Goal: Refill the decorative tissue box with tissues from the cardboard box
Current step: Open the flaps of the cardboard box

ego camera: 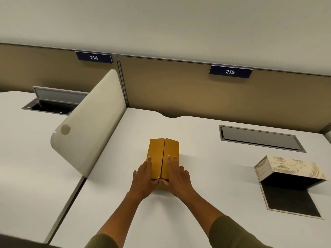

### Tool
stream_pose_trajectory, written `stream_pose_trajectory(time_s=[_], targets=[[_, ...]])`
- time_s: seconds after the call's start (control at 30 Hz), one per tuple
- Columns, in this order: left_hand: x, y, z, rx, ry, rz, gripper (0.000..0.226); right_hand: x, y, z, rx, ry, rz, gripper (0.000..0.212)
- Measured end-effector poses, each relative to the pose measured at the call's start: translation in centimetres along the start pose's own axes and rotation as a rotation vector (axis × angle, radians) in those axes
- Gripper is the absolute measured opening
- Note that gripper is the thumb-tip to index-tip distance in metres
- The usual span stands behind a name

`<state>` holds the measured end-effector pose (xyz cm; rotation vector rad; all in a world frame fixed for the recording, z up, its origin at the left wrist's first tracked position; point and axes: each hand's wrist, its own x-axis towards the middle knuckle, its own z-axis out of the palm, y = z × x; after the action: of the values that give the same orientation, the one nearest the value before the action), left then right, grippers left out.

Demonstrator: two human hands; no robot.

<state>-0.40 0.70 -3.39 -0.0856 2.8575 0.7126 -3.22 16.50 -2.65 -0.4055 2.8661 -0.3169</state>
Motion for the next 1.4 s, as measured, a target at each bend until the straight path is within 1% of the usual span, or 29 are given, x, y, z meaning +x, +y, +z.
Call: stream_pose_trajectory(time_s=[0.13,0.2,0.3,0.33,0.4,0.53,0.63,0.8,0.87,0.93,1.0,1.07,1.17,1.23,1.3,1.37,1.4], targets=[[0.0,0.3,0.5,-0.01,0.013,-0.012,0.094,0.3,0.6,0.1,0.009,0.01,-0.042,0.094],[-0.2,0.3,0.4,-0.061,0.026,0.007,0.089,0.1,0.8,-0.1,0.048,0.022,-0.067,0.092],[-0.6,0.5,-0.3,-0.264,0.083,0.058,0.075,-0.4,1.4,-0.7,0.171,0.048,-0.086,0.087],[-0.8,0.4,-0.5,-0.336,0.102,0.05,0.071,-0.6,1.7,-0.8,0.21,0.057,-0.092,0.086],[-1.0,0.3,-0.9,-0.417,0.142,-0.021,0.065,-1.0,2.7,-1.2,0.267,0.077,-0.115,0.086],[-1.3,-0.1,-1.5,-0.475,0.279,-0.167,0.056,-1.5,5.3,-1.7,0.297,0.099,-0.138,0.082],[-1.4,-0.4,-1.9,-0.382,0.367,-0.223,0.054,-1.7,7.4,-1.8,0.213,0.132,-0.146,0.074],[-1.1,-0.3,-2.6,-0.138,0.372,-0.287,0.066,-1.8,10.3,-1.4,0.143,0.154,-0.185,0.056],[-0.8,-0.5,-2.7,0.08,0.412,-0.287,0.066,-1.8,11.1,-1.2,0.112,0.153,-0.177,0.052],[-0.6,-0.5,-2.5,0.307,0.427,-0.286,0.059,-1.6,11.6,-1.0,0.075,0.149,-0.164,0.048],[-0.4,-0.1,-2.6,0.441,0.408,-0.283,0.043,-1.2,12.0,-0.9,0.028,0.14,-0.163,0.041],[0.0,0.1,-2.6,0.508,0.326,-0.234,0.032,-0.7,12.2,-0.9,-0.016,0.125,-0.161,0.034],[0.8,0.2,-2.8,0.466,0.173,-0.13,0.023,0.3,11.8,-1.5,-0.055,0.079,-0.161,0.03],[1.5,-0.1,-2.8,0.388,0.118,-0.071,0.031,1.2,10.9,-2.0,-0.042,0.039,-0.165,0.029],[2.2,-0.4,-2.9,0.367,0.06,-0.035,0.046,2.1,9.7,-2.4,-0.017,-0.012,-0.162,0.034],[2.8,-0.5,-3.0,0.367,0.008,-0.044,0.057,2.8,8.5,-2.4,0.004,-0.046,-0.145,0.042],[3.1,-0.6,-3.0,0.345,-0.011,-0.058,0.058,3.2,7.8,-2.3,0.023,-0.056,-0.123,0.044]])
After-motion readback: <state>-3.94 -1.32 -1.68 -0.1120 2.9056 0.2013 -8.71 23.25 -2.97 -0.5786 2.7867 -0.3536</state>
